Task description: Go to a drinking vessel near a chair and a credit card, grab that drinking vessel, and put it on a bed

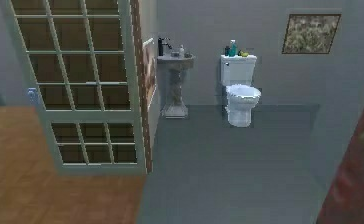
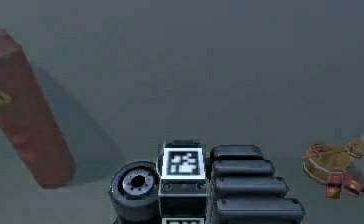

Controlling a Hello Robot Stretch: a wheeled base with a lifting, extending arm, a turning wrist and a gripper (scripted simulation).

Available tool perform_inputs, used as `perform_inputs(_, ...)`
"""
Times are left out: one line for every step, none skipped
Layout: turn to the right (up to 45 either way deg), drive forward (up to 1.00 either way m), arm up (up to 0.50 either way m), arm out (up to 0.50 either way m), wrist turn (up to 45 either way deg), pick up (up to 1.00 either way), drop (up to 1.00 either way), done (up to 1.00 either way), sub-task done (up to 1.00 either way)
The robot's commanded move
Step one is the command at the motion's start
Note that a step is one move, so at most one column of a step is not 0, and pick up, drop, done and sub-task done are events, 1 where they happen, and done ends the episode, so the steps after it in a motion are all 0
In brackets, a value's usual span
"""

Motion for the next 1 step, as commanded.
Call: perform_inputs(45.0, 0.0, 0.0, 0.0, 0.0, 0.0, 0.0, 0.0, 0.0)
